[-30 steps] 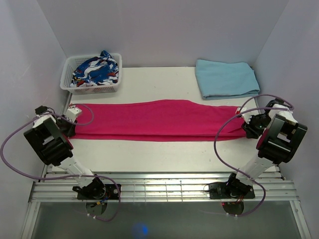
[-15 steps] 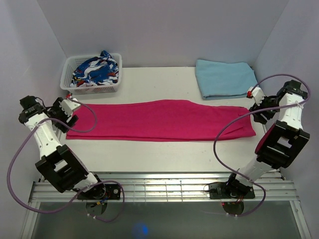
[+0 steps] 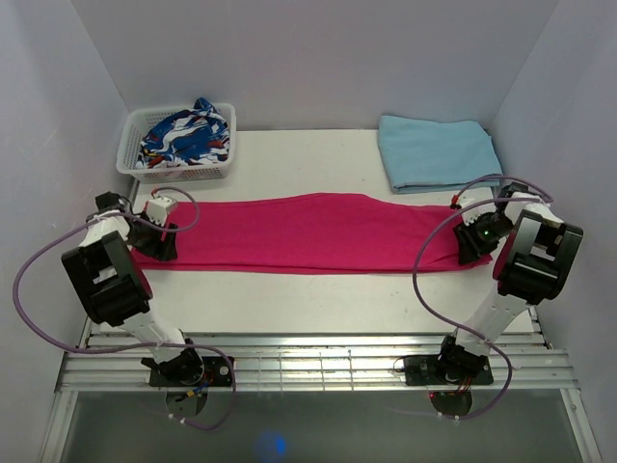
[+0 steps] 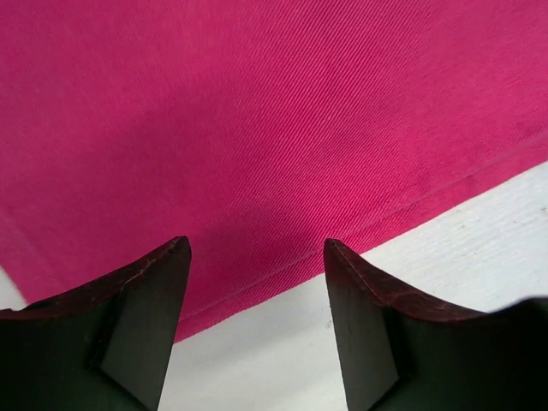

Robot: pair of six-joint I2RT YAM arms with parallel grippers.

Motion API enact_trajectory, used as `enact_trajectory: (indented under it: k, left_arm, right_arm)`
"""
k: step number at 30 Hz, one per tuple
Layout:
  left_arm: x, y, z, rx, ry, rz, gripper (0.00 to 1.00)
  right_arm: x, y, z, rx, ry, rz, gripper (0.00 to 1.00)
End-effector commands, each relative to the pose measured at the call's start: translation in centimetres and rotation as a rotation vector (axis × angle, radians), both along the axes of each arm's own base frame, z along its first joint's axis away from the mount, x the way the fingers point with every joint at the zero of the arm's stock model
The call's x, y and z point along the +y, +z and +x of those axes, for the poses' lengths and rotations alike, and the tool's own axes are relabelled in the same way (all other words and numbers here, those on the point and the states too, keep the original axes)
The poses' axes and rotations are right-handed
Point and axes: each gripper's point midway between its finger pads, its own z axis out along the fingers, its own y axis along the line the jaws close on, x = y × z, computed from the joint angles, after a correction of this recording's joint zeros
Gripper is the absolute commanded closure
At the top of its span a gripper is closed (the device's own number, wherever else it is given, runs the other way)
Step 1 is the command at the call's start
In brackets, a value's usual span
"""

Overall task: Fold and stack the trousers
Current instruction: Fold the trousers

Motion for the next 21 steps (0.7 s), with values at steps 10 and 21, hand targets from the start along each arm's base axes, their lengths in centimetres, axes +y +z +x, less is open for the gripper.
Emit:
enact_trajectory:
  k: [10,21]
  left_arm:
    - [-3.2,1.7,-5.7,-0.025,-0.248,0.021,0.30]
    - [-23.8,15.6,8.4,-0.410,-0.529,-0.318,0.14]
  right_arm:
    - [0.0,2.1,-5.4,-0.072,0.202,-0.070,0.46]
    - [11.0,14.1,10.8,-0.377,0.101,0.261,0.35]
